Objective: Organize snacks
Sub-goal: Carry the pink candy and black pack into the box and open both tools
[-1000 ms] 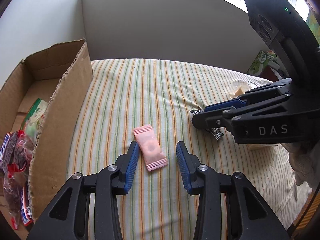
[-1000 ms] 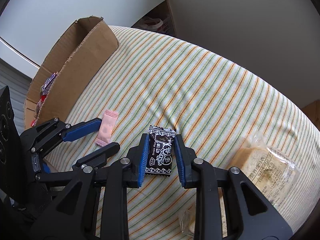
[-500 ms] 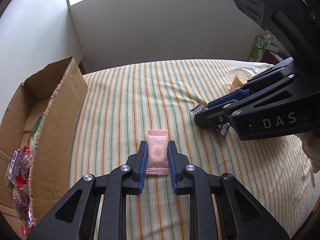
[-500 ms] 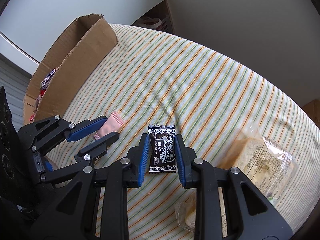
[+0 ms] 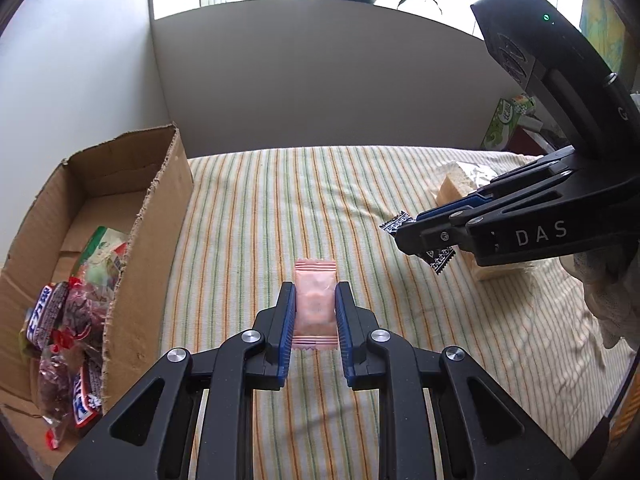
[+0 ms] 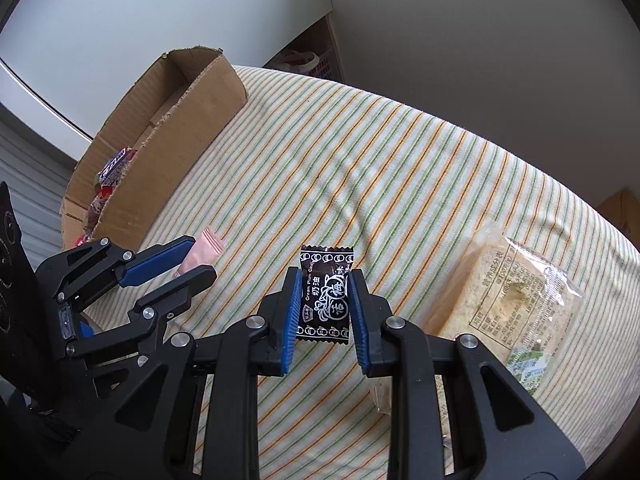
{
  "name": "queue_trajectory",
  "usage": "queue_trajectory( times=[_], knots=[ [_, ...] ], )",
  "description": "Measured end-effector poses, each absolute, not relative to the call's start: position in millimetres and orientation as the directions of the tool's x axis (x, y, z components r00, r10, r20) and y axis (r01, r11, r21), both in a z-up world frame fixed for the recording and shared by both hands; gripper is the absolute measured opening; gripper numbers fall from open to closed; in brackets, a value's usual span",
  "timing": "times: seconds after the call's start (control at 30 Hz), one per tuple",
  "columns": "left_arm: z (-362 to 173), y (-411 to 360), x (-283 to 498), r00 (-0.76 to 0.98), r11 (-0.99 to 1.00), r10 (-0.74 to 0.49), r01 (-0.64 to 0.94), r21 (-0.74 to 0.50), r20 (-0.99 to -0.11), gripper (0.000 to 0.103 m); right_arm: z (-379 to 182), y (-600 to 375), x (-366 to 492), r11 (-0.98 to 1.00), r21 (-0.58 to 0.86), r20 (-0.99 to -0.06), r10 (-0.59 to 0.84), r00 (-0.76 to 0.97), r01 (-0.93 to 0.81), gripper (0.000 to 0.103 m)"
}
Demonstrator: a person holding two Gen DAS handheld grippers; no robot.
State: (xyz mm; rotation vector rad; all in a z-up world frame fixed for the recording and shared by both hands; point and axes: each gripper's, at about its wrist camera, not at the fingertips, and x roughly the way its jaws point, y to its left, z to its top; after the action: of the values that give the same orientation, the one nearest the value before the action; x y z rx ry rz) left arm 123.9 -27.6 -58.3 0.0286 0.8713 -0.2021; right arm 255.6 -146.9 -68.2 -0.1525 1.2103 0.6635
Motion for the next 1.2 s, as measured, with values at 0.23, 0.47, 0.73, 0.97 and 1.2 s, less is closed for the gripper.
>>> queue_trajectory(
  times=[0.23, 0.47, 0.73, 0.97, 1.2],
  knots=[
    [-24.8, -10.7, 104.5, 0.694, 0.976, -0.211, 0.189, -0.110, -0.688, 0.018, -31.5, -139.9, 240.3, 0.789, 0.229, -0.873, 0.426, 0.239, -0.570, 0.024],
    [3.5, 32.7, 89.0, 0.765, 0.979, -0.201, 0.133, -0.155, -0.612, 0.018, -2.9, -102.5, 236.4, 0.758, 0.234, -0.839, 0.474, 0.267, -0.609, 0.024],
    [8.4, 93.4, 81.3, 0.799, 0.984, -0.103, -0.005, -0.177, -0.592, 0.018, 11.4, -42.8, 236.4, 0.716, 0.250, -0.811, 0.523, 0.263, -0.652, 0.024],
    [-8.7, 128.8, 83.8, 0.776, 0.982, -0.043, -0.083, -0.170, -0.629, 0.018, 2.0, 11.0, 238.7, 0.689, 0.250, -0.818, 0.526, 0.232, -0.681, 0.024],
    [-18.6, 150.3, 82.2, 0.761, 0.978, -0.009, -0.128, -0.165, -0.649, 0.018, -7.9, 38.9, 245.8, 0.691, 0.245, -0.830, 0.512, 0.221, -0.680, 0.024]
  ],
)
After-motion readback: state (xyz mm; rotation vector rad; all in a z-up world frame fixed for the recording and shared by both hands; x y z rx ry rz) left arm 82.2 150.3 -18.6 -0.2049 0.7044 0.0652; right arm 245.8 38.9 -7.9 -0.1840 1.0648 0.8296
